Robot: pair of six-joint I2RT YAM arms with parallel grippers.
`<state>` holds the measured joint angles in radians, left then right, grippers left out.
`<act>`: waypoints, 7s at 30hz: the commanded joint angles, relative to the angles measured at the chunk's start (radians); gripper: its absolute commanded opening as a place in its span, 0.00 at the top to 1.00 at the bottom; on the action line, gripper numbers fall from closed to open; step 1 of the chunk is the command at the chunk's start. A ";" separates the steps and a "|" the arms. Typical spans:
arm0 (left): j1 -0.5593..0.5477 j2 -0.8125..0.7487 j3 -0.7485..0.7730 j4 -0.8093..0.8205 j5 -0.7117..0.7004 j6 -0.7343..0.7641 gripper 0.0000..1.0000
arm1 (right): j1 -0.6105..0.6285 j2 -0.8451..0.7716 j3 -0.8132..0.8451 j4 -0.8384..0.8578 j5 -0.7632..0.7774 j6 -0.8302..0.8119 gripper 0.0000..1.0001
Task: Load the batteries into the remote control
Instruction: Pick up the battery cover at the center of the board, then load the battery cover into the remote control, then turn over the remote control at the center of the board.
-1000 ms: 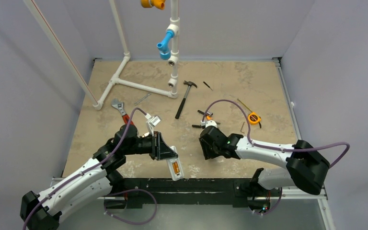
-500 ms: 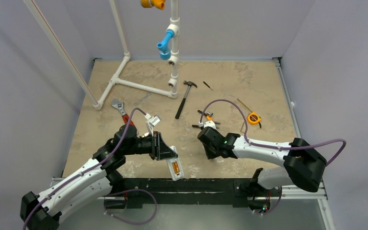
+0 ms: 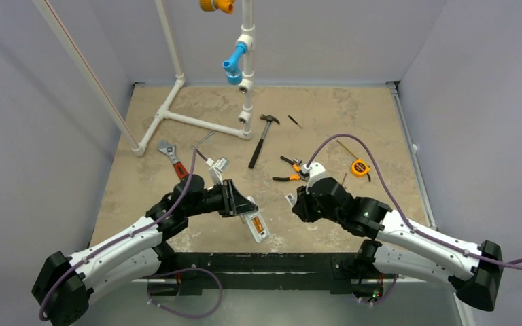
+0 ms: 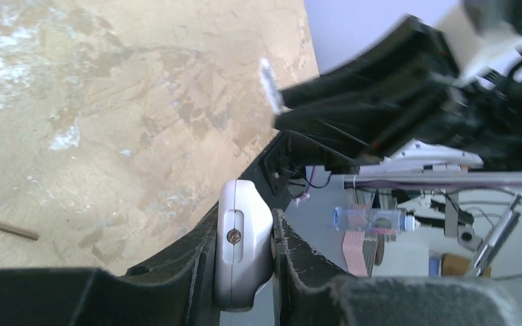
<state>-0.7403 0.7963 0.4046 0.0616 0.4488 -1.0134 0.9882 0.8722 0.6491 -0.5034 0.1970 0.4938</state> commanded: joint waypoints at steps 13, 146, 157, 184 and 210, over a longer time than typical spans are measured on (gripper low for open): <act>-0.001 0.160 -0.046 0.377 -0.213 -0.178 1.00 | 0.103 0.070 0.205 -0.053 -0.092 -0.004 0.92; -0.002 0.168 -0.144 0.791 -0.150 -0.370 1.00 | 0.181 -0.229 -0.272 0.715 0.075 0.578 0.32; -0.003 0.164 -0.136 0.780 -0.149 -0.365 1.00 | 0.181 -0.197 -0.269 0.690 0.074 0.592 0.68; -0.002 0.175 -0.125 0.844 -0.103 -0.365 1.00 | 0.180 -0.174 -0.396 1.055 0.006 0.573 0.44; -0.001 0.067 -0.085 0.618 -0.111 -0.312 0.26 | 0.180 -0.209 -0.357 0.990 -0.028 0.484 1.00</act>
<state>-0.7403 0.9096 0.2592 0.7593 0.3439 -1.3746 1.1660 0.6861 0.2535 0.4885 0.1646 1.0233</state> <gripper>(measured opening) 0.653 0.273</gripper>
